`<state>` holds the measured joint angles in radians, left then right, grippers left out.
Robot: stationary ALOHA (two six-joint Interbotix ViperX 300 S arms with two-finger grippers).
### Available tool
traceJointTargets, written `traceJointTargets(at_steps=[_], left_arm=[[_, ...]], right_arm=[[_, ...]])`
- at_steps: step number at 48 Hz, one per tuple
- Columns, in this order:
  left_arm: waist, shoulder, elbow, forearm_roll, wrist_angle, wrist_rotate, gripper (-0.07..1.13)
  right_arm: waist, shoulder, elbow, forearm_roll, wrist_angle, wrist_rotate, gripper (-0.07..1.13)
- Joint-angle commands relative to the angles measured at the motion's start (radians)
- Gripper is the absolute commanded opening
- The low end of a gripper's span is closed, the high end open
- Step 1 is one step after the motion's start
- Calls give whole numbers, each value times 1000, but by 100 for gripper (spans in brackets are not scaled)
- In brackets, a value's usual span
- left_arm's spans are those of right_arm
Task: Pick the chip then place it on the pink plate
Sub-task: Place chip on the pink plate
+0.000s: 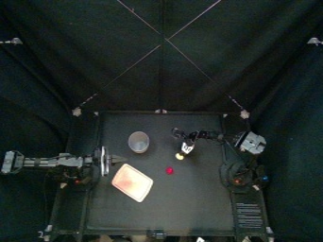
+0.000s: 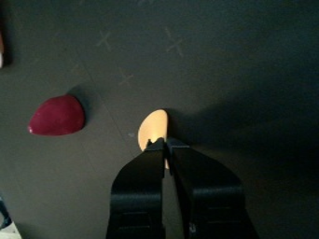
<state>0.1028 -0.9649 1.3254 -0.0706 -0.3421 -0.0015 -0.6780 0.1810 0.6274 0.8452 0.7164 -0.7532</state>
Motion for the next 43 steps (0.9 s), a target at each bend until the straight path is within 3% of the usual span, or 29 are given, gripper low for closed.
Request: traceJointTargets(at_steps=[1, 12, 23, 34, 43], left_arm=[[3, 6, -12, -2, -9, 0, 4], [3, 6, -12, -2, -9, 0, 4], [5, 6, -12, -2, -9, 0, 4], [3, 6, -12, -2, -9, 3, 4], [5, 6, -14, 0, -9, 5, 4]], right_arm=[[9, -18, -17, -9, -11, -3, 38], [74, -101, -66, -6, 3, 0, 38], [239, -172, -195, 18, -6, 0, 38], [425, -41, -325, 87, -123, -2, 38], [532, 109, -426, 173, -295, -2, 39]])
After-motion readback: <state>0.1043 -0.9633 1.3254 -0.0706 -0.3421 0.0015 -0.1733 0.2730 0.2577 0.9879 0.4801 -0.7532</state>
